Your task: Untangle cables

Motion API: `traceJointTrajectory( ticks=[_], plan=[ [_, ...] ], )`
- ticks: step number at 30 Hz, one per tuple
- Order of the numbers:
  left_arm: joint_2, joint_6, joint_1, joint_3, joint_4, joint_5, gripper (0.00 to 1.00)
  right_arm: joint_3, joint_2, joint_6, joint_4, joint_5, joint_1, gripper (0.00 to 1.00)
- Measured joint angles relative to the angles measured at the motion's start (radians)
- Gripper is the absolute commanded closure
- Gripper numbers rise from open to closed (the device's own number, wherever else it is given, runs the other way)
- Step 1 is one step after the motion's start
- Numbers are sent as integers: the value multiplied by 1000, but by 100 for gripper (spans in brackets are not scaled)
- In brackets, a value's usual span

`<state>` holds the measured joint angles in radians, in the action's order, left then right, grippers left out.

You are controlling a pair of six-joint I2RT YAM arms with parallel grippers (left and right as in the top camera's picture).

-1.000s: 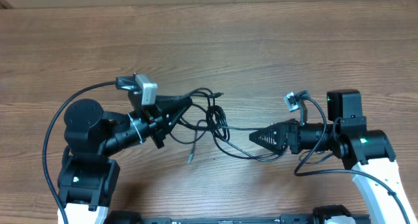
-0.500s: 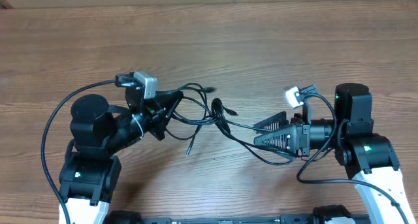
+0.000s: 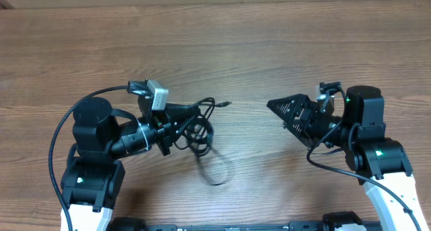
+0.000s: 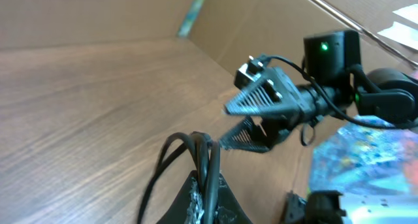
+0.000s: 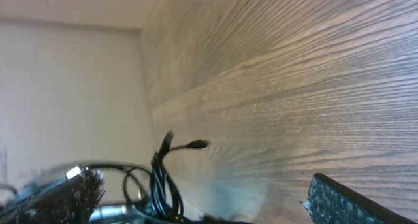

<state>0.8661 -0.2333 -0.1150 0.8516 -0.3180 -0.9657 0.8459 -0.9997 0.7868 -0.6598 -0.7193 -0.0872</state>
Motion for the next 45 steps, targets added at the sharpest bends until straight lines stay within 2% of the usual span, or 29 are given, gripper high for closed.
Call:
traceJointTrajectory(
  ticks=[4, 8, 11, 15, 20, 23, 25, 34, 40, 44, 45],
  plan=[
    [0, 6, 0, 0, -5, -16, 96, 0, 0, 14, 14, 16, 1, 0],
    [0, 56, 0, 0, -2, -53, 96, 0, 0, -102, 54, -68, 1, 0],
    [0, 97, 0, 0, 28, -108, 96, 0, 0, -202, 56, -150, 1, 5],
    [0, 113, 0, 0, 84, -157, 96, 0, 0, -261, 50, -208, 1, 10],
    [2, 106, -17, 0, 174, -172, 96, 0, 0, -267, 45, -258, -11, 11],
    [3, 77, -68, 0, 200, -135, 96, 0, 0, -256, 48, -267, -51, 11],
    [12, 57, -122, 0, 233, -89, 96, 0, 0, -248, 47, -267, -79, 15],
    [60, -5, -319, 0, 418, 53, 96, 0, -2, -224, 64, -210, -226, 42],
    [68, -50, -360, 0, 472, 85, 96, 0, -47, -182, 98, -170, -275, 95],
    [72, -56, -362, 0, 460, 89, 96, 0, -51, -177, 103, -164, -275, 96],
    [72, -56, -362, 0, 460, 89, 91, 0, -52, -177, 100, -160, -275, 96]
  ],
)
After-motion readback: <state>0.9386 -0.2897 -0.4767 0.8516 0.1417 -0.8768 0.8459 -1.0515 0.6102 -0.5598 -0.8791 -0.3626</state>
